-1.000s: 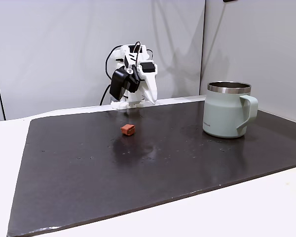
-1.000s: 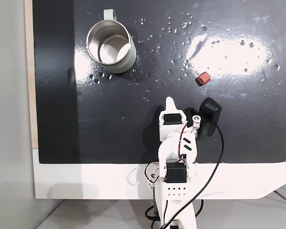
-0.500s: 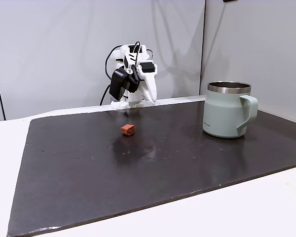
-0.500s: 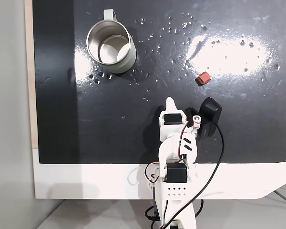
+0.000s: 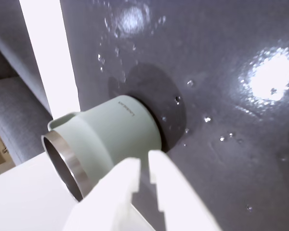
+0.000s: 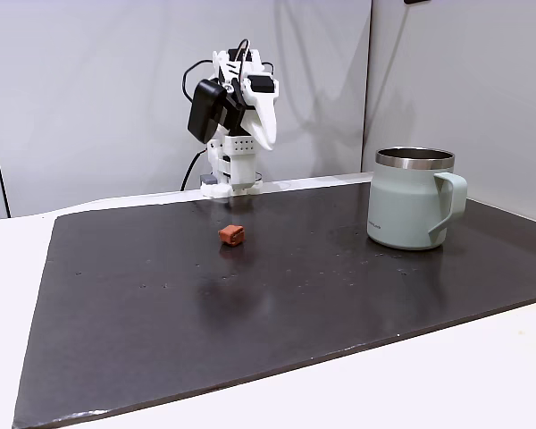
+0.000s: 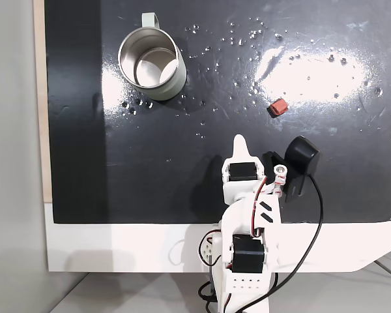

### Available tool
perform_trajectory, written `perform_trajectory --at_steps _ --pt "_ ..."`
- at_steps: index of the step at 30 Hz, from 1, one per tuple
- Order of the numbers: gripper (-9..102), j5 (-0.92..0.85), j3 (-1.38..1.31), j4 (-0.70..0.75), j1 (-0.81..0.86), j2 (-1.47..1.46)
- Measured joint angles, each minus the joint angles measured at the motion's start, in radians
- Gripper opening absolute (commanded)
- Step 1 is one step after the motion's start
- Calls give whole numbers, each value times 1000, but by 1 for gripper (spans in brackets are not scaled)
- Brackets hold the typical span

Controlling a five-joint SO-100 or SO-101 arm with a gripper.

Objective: Grasp a cube and put it in the cup.

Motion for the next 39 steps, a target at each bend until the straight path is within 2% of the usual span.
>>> perform_trajectory --at_steps 11,20,34,39 --pt "0 -120 -400 100 149 -416" --pt "0 -330 -634 98 239 -784" --pt "0 -664 -834 101 245 -1221" --pt "0 -764 -881 158 238 -1336"
